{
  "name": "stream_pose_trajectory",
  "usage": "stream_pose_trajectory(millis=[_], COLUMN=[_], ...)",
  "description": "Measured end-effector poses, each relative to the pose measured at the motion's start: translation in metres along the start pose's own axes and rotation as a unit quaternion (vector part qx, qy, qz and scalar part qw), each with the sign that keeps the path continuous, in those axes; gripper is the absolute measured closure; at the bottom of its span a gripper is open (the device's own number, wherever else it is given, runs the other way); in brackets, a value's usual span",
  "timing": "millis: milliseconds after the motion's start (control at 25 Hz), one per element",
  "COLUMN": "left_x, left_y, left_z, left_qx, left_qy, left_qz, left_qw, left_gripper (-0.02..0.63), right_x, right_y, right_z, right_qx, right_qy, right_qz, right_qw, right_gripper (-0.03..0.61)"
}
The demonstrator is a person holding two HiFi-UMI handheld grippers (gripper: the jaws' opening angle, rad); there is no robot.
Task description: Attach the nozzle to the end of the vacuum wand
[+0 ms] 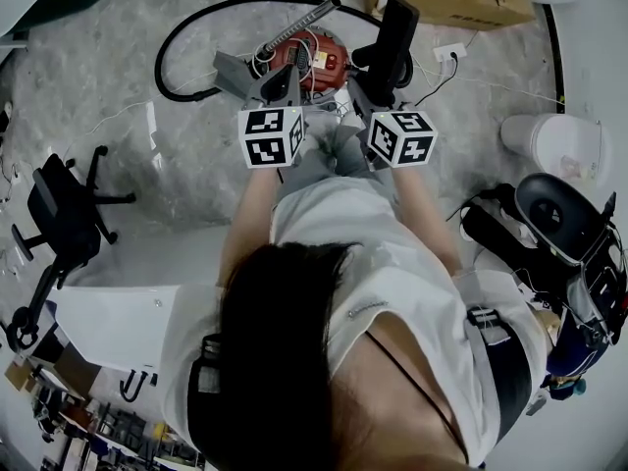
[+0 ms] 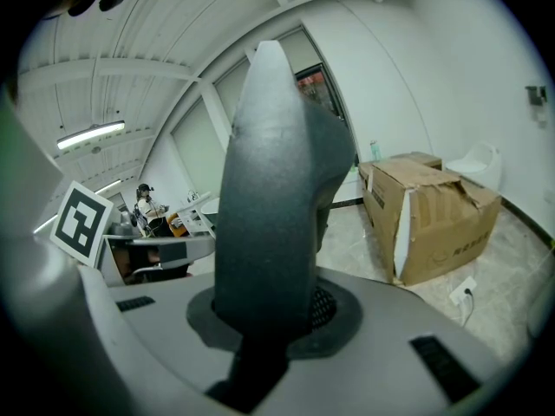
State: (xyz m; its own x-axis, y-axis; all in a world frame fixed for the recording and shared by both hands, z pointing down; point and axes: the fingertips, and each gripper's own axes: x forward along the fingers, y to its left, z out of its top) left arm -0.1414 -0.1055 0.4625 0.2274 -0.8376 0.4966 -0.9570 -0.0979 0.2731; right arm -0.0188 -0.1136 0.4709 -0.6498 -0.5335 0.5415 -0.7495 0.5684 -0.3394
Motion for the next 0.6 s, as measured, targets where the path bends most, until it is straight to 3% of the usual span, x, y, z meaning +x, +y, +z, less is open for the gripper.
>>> stream_pose_trajectory(millis=[600], left_x=[0.052], left_y=[0.005], left_z=[0.016], left_qx=[0.029], left_qy=[0.01], left_qz=[-0.008], left_qw=[0.9995], left_gripper=[0.611], right_x=[0.033], right_y=[-0.027], right_z=[0.03], right_qx=[0.001], right_qy=[0.003], right_qz=[0.01], right_qw=[1.0], right_gripper=[0.506])
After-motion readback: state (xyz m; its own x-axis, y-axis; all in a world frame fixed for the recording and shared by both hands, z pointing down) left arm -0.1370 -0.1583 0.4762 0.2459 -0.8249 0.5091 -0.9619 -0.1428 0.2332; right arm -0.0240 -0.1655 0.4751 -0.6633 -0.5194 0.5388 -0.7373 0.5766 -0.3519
